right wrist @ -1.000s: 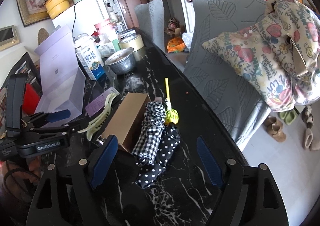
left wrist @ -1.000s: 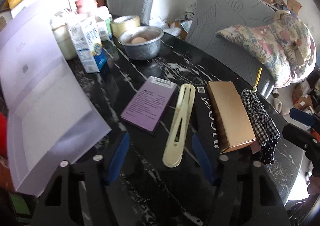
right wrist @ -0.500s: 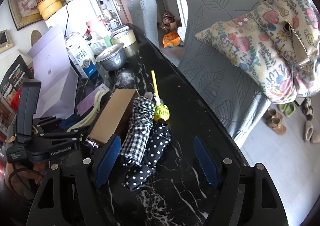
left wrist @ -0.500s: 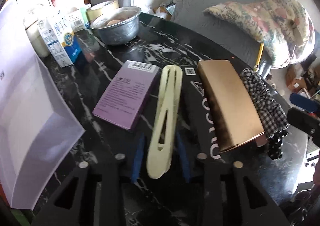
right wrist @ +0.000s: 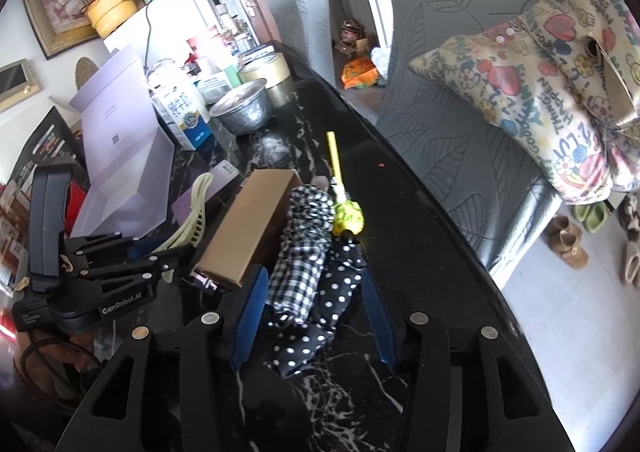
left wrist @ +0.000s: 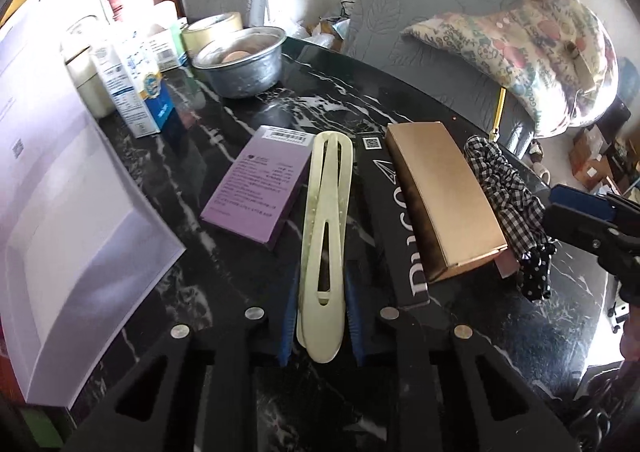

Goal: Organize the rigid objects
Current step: 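Grasp the cream claw hair clip with the left gripper while the right gripper grasps the checkered scrunchie, then carry the hair clip and scrunchie with both grippers over the open white box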

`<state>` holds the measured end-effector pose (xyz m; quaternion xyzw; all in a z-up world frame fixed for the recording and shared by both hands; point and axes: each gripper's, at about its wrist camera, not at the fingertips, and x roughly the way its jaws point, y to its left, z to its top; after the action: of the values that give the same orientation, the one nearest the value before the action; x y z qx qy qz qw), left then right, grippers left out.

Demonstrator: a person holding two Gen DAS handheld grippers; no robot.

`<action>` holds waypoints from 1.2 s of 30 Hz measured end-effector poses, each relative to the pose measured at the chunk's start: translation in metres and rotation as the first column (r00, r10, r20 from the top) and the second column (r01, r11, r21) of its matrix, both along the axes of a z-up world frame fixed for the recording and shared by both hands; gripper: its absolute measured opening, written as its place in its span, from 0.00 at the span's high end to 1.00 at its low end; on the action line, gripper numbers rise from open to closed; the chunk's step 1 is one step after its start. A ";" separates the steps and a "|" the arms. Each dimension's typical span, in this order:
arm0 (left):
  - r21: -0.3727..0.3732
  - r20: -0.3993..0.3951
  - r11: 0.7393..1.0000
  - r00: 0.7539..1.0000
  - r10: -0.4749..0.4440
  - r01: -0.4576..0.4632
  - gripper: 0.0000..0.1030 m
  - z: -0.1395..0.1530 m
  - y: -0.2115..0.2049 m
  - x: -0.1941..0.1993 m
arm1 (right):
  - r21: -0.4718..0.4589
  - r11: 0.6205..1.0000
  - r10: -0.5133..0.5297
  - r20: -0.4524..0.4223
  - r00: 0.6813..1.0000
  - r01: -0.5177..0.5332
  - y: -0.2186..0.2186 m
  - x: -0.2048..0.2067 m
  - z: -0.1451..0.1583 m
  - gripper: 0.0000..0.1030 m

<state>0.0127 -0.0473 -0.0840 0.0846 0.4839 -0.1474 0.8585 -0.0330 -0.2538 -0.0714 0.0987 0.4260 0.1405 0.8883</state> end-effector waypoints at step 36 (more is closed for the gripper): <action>-0.060 0.050 0.997 0.997 0.059 -0.056 0.79 0.026 0.029 -0.043 | -0.087 0.995 0.057 0.072 0.996 -0.051 0.029 -0.015 0.008 0.84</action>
<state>-0.0301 -0.0187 -0.0578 0.0495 0.4594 -0.1345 0.8766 -0.0477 -0.2244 -0.0629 0.0441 0.4006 0.1498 0.9028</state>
